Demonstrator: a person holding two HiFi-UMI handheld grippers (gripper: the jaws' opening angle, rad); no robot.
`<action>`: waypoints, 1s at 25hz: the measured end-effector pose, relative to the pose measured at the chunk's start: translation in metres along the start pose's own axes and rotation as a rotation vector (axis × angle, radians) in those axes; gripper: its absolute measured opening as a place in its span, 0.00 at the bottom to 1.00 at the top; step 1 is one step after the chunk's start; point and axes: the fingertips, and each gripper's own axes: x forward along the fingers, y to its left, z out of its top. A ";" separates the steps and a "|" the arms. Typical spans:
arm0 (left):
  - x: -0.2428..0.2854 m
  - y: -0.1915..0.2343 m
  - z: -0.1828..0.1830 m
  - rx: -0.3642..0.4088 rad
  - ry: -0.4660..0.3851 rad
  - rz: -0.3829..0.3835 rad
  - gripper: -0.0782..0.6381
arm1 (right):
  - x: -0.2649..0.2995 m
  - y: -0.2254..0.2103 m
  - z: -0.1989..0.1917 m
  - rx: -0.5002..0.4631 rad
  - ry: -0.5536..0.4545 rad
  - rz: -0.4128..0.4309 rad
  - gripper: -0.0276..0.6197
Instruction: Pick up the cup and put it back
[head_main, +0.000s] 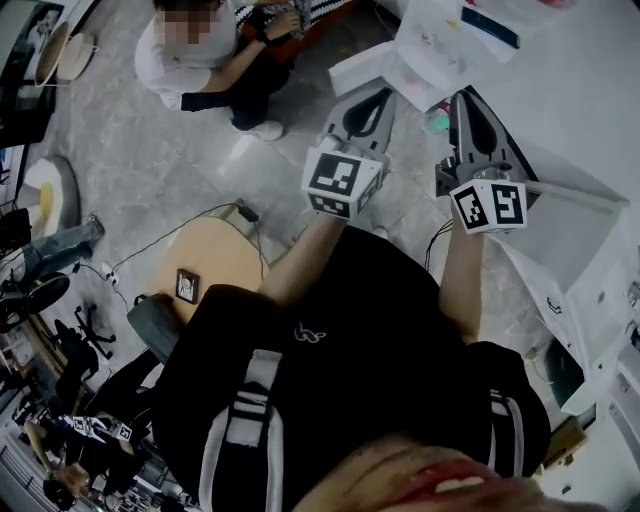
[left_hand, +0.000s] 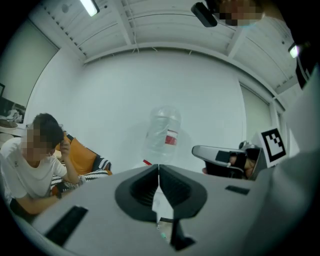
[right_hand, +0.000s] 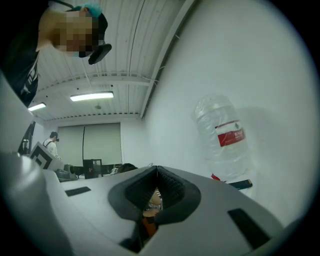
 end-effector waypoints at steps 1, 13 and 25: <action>0.005 0.008 -0.001 -0.006 0.011 -0.011 0.13 | 0.012 -0.002 -0.001 0.004 0.003 -0.004 0.06; 0.051 0.076 -0.001 0.028 0.060 -0.085 0.13 | 0.081 0.004 -0.024 -0.009 0.044 -0.064 0.06; 0.119 0.072 -0.055 0.082 0.125 -0.032 0.13 | 0.109 -0.054 -0.076 0.017 0.076 0.002 0.06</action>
